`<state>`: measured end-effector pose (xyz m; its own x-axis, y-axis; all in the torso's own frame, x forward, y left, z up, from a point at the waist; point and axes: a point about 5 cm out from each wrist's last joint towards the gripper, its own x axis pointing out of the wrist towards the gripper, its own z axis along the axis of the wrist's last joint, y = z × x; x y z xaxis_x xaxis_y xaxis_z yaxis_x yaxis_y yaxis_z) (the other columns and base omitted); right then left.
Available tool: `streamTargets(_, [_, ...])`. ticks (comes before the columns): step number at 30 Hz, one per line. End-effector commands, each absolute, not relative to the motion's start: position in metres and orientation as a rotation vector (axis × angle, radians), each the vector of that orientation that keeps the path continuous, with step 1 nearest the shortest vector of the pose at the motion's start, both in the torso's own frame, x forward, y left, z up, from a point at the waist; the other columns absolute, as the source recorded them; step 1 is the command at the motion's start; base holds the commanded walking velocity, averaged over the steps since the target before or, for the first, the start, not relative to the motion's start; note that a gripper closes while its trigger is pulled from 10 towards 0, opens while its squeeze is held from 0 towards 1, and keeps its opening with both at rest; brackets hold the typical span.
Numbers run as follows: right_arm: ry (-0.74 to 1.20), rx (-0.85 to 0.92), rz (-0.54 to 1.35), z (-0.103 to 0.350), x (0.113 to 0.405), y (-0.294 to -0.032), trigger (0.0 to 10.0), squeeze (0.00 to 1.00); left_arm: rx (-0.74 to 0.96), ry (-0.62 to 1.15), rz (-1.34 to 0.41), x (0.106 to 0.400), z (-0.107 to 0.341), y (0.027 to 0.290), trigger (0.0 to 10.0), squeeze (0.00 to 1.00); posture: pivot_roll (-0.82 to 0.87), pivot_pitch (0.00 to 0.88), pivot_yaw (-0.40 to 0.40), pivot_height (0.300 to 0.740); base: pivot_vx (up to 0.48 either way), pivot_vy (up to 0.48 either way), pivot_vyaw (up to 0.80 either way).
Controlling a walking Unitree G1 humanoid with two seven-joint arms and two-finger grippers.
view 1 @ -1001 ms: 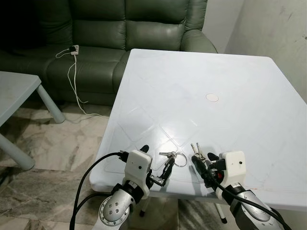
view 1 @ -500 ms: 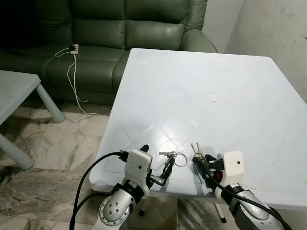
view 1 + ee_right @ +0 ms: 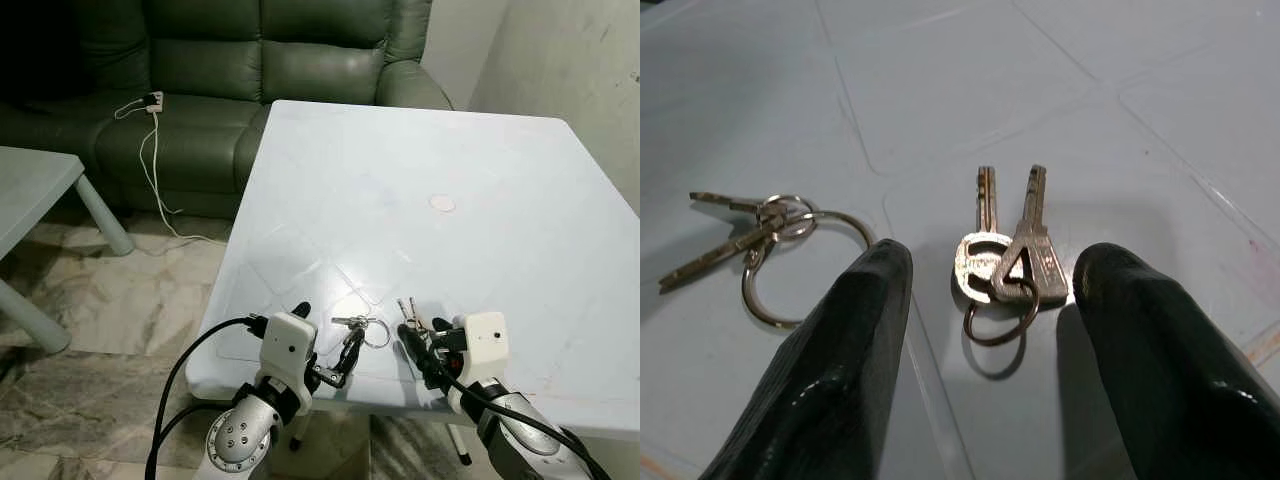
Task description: Hang keys on a hook
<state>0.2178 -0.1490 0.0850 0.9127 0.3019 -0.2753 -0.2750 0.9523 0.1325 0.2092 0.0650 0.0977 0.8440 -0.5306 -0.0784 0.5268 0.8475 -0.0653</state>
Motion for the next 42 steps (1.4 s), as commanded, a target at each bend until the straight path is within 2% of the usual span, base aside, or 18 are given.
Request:
streamTargets(1, [0.298, 0.076, 0.306, 0.0869, 0.2160, -0.1492, 10.0, 0.00, -0.037, 0.084, -0.557, 0.2073, 0.1010, 0.0641, 10.0, 0.00, -0.01, 0.075, -0.087, 0.740, 0.000, 0.000, 0.00])
streamTargets(13, [0.301, 0.063, 0.320, 0.0867, 0.2142, -0.1497, 10.0, 0.00, -0.037, 0.084, -0.555, 0.2068, 0.1015, 0.0641, 10.0, 0.00, -0.01, 0.076, -0.090, 0.740, 0.000, 0.000, 0.00])
streamTargets(14, [0.300, 0.064, 0.323, 0.0867, 0.2139, -0.1498, 4.9, 0.00, -0.037, 0.084, -0.555, 0.2067, 0.1015, 0.0639, 10.0, 0.00, -0.01, 0.076, -0.089, 0.740, 0.000, 0.000, 0.00])
streamTargets(15, [0.300, 0.064, 0.324, 0.0868, 0.2139, -0.1499, 4.9, 0.00, -0.037, 0.083, -0.556, 0.2067, 0.1015, 0.0638, 10.0, 0.00, -0.01, 0.076, -0.089, 0.740, 0.000, 0.000, 0.00])
streamTargets(16, [0.296, 0.061, 0.324, 0.0871, 0.2141, -0.1500, 2.9, 0.00, -0.037, 0.083, -0.556, 0.2067, 0.1016, 0.0637, 10.0, 0.00, -0.01, 0.076, -0.089, 0.740, 0.000, 0.000, 0.00])
streamTargets(18, [0.293, 0.061, 0.325, 0.0873, 0.2142, -0.1502, 2.8, 0.00, -0.038, 0.083, -0.556, 0.2067, 0.1016, 0.0635, 10.0, 0.00, -0.01, 0.073, -0.090, 0.740, 0.000, 0.000, 0.00])
streamTargets(19, [0.289, 0.062, 0.326, 0.0877, 0.2142, -0.1502, 0.0, 0.00, -0.038, 0.083, -0.556, 0.2067, 0.1015, 0.0633, 10.0, 0.00, -0.01, 0.073, -0.090, 0.740, 0.000, 0.000, 0.00])
streamTargets(26, [0.285, 0.055, 0.332, 0.0882, 0.2142, -0.1505, 0.0, 0.00, -0.039, 0.084, -0.559, 0.2069, 0.1014, 0.0626, 10.0, 0.00, -0.01, 0.066, -0.090, 0.740, 0.000, 0.000, 0.00])
streamTargets(27, [0.290, 0.048, 0.335, 0.0874, 0.2139, -0.1511, 4.4, 0.00, -0.040, 0.084, -0.560, 0.2066, 0.1013, 0.0624, 10.0, 0.00, -0.01, 0.064, -0.089, 0.740, 0.000, 0.000, 0.00])
streamTargets(28, [0.290, 0.048, 0.335, 0.0874, 0.2139, -0.1511, 4.4, 0.00, -0.040, 0.084, -0.560, 0.2066, 0.1013, 0.0624, 10.0, 0.00, -0.01, 0.064, -0.089, 0.740, 0.000, 0.000, 0.00])
streamTargets(30, [0.294, 0.040, 0.338, 0.0860, 0.2135, -0.1521, 7.5, 0.00, -0.039, 0.084, -0.561, 0.2069, 0.1009, 0.0624, 10.0, 0.00, -0.01, 0.063, -0.089, 0.740, 0.000, 0.000, 0.00])
streamTargets(31, [0.295, 0.037, 0.338, 0.0857, 0.2134, -0.1525, 10.0, 0.00, -0.039, 0.084, -0.561, 0.2069, 0.1010, 0.0623, 10.0, 0.00, -0.01, 0.063, -0.089, 0.740, 0.000, 0.000, 0.00])
streamTargets(33, [0.295, 0.039, 0.340, 0.0854, 0.2131, -0.1527, 7.2, 0.00, -0.039, 0.084, -0.563, 0.2066, 0.1011, 0.0621, 10.0, 0.00, -0.01, 0.063, -0.089, 0.740, 0.000, 0.000, 0.00])
streamTargets(35, [0.293, 0.030, 0.340, 0.0854, 0.2133, -0.1531, 7.3, 0.00, -0.039, 0.084, -0.565, 0.2066, 0.1009, 0.0619, 10.0, 0.00, -0.01, 0.054, -0.086, 0.740, 0.000, 0.000, 0.00])
streamTargets(36, [0.290, 0.034, 0.344, 0.0855, 0.2134, -0.1529, 4.8, 0.00, -0.038, 0.084, -0.566, 0.2067, 0.1007, 0.0619, 10.0, 0.00, -0.01, 0.054, -0.086, 0.740, 0.000, 0.000, 0.00])
streamTargets(39, [0.288, 0.033, 0.344, 0.0856, 0.2134, -0.1529, 4.8, 0.00, -0.037, 0.084, -0.568, 0.2067, 0.1004, 0.0620, 10.0, 0.00, -0.01, 0.052, -0.085, 0.740, 0.000, 0.000, 0.00])
streamTargets(40, [0.282, 0.038, 0.346, 0.0861, 0.2132, -0.1529, 0.6, 0.00, -0.037, 0.084, -0.568, 0.2066, 0.1004, 0.0620, 10.0, 0.00, -0.01, 0.052, -0.085, 0.740, 0.000, 0.000, 0.00])
streamTargets(42, [0.280, 0.038, 0.342, 0.0864, 0.2129, -0.1536, 0.0, 0.00, -0.036, 0.084, -0.569, 0.2064, 0.1004, 0.0619, 10.0, 0.00, -0.01, 0.050, -0.085, 0.740, 0.000, 0.000, 0.00])
